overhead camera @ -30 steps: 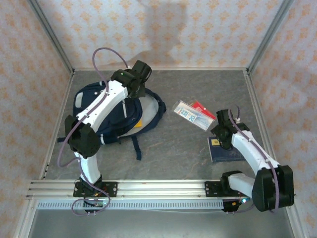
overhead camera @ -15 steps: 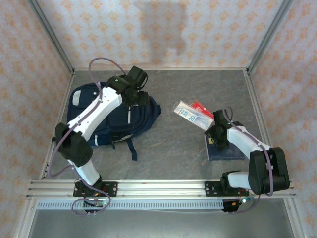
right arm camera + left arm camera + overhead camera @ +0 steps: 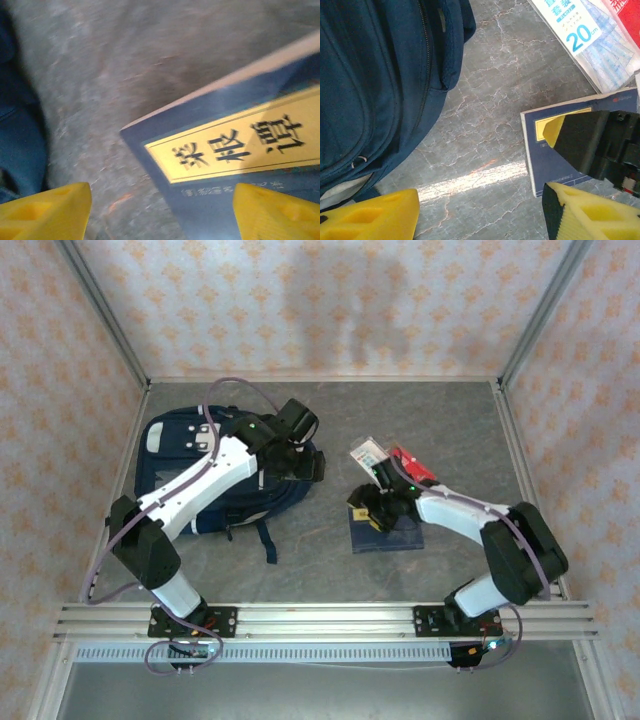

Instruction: Pack the student bag

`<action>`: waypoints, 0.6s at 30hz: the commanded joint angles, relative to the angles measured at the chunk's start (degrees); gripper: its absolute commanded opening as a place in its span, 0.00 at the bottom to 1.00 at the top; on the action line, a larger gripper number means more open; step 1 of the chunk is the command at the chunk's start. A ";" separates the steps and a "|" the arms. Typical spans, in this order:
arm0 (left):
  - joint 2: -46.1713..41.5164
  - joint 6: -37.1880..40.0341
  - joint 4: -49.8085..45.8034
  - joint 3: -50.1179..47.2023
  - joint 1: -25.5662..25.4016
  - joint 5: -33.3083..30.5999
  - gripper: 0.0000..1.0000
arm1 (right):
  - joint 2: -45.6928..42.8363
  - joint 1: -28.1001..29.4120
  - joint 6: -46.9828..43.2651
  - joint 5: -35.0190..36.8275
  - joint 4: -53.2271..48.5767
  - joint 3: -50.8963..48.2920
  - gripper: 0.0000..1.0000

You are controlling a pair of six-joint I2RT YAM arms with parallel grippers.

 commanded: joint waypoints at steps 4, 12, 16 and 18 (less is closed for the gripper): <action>5.81 2.21 4.13 1.73 -1.35 4.42 0.65 | -10.40 -3.97 -4.29 8.05 -18.43 1.75 0.71; 24.19 9.02 1.71 17.90 -5.77 6.37 0.64 | -24.30 -5.21 2.39 9.57 -18.30 -11.29 0.47; 31.68 8.85 1.20 23.15 -6.64 7.36 0.63 | -25.32 -5.17 1.74 10.08 -21.30 -13.69 0.24; 34.23 7.93 2.52 23.64 -6.71 7.92 0.63 | -26.03 -5.20 1.15 11.38 -22.13 -14.36 0.22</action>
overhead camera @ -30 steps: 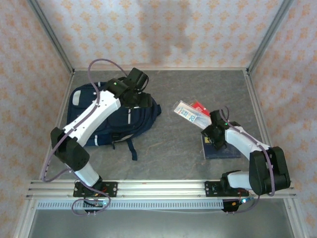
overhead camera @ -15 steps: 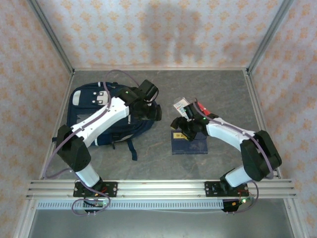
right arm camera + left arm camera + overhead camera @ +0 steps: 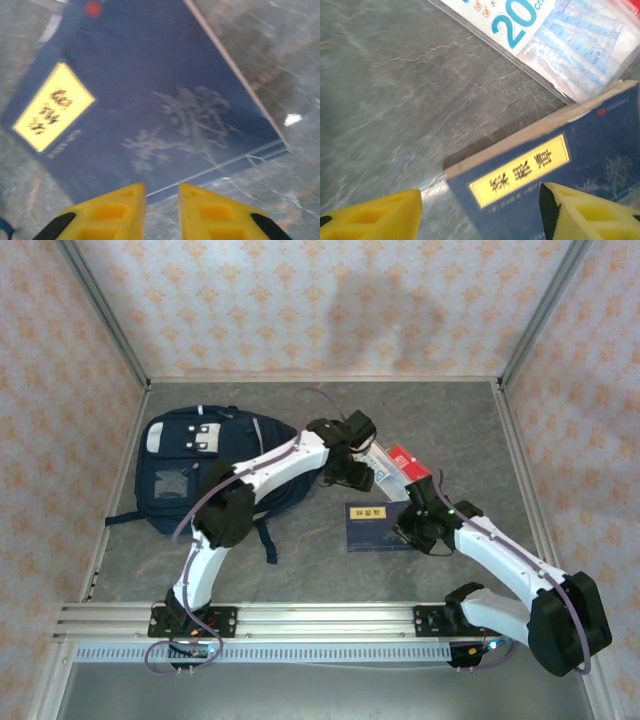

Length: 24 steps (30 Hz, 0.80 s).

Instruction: Pack the student bag

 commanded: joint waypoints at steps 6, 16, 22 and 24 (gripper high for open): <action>6.69 2.02 1.05 3.16 -1.32 3.14 0.61 | -0.36 0.10 -0.45 6.25 -4.61 -1.97 0.18; 2.55 5.25 3.88 -7.27 -4.44 8.84 0.55 | 8.82 0.02 -3.37 7.68 -1.47 0.52 0.18; -5.63 5.39 5.62 -18.87 -6.12 7.31 0.52 | 16.27 -0.03 -4.66 6.49 2.68 3.13 0.16; -8.67 5.03 6.59 -23.06 -6.75 6.60 0.52 | 19.38 -0.07 -5.05 3.64 6.40 4.35 0.16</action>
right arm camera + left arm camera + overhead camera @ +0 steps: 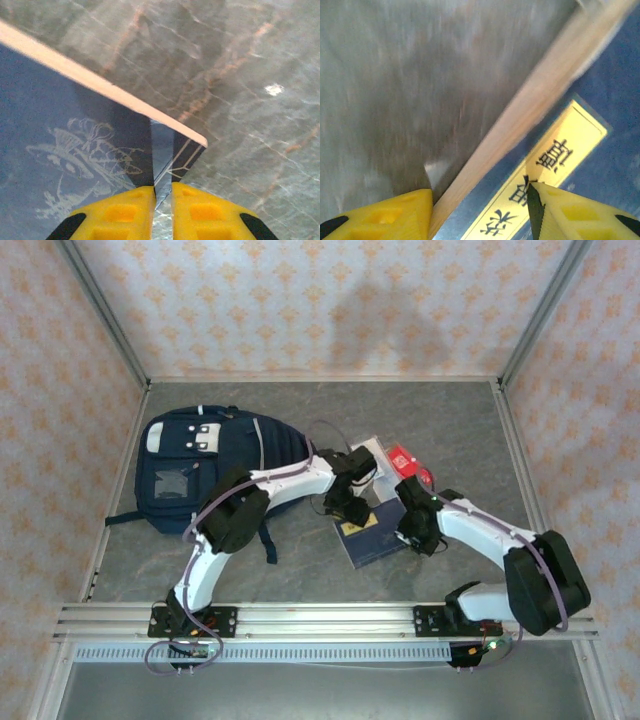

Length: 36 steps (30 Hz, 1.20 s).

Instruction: Pack the student bag

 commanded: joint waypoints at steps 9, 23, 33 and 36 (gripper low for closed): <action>-12.75 -3.18 2.65 -13.26 -4.79 2.18 0.52 | 13.17 0.13 -7.58 -5.51 7.64 11.69 0.18; -19.11 -5.04 5.82 -18.23 1.95 2.03 0.53 | -0.24 -1.71 -12.38 -14.26 12.96 0.25 0.46; -11.39 -5.96 8.15 -13.96 2.69 5.76 0.49 | 7.10 -1.72 -15.17 -17.46 15.29 0.74 0.40; -9.29 -6.39 8.61 -13.61 2.69 6.74 0.49 | 7.21 -1.72 -15.63 -17.91 15.18 0.42 0.40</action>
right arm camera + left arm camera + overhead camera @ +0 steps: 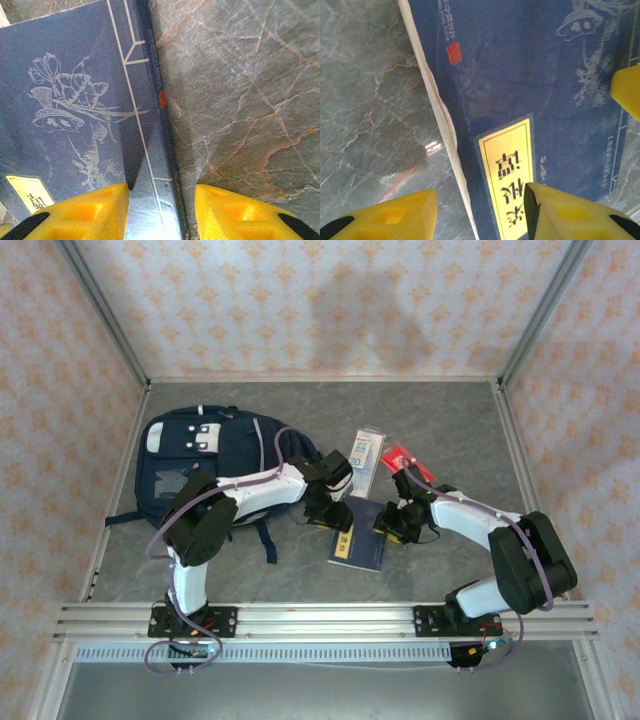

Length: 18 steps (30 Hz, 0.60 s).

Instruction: Pack the student bag

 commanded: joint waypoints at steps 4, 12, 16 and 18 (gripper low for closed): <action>3.40 -1.62 2.01 1.30 -0.24 3.06 0.45 | 1.02 0.20 -1.76 -3.73 3.17 -0.80 0.39; 4.04 -2.15 3.16 0.04 -0.30 4.00 0.30 | -0.18 0.93 -1.69 -10.09 8.16 -0.87 0.40; 3.87 -1.98 3.12 -0.41 -0.33 3.85 0.27 | -0.62 1.30 -2.21 -12.47 9.07 -1.23 0.40; 3.74 -1.65 2.71 -0.42 -0.33 3.50 0.26 | -2.36 1.28 -2.24 -12.81 8.72 -1.54 0.39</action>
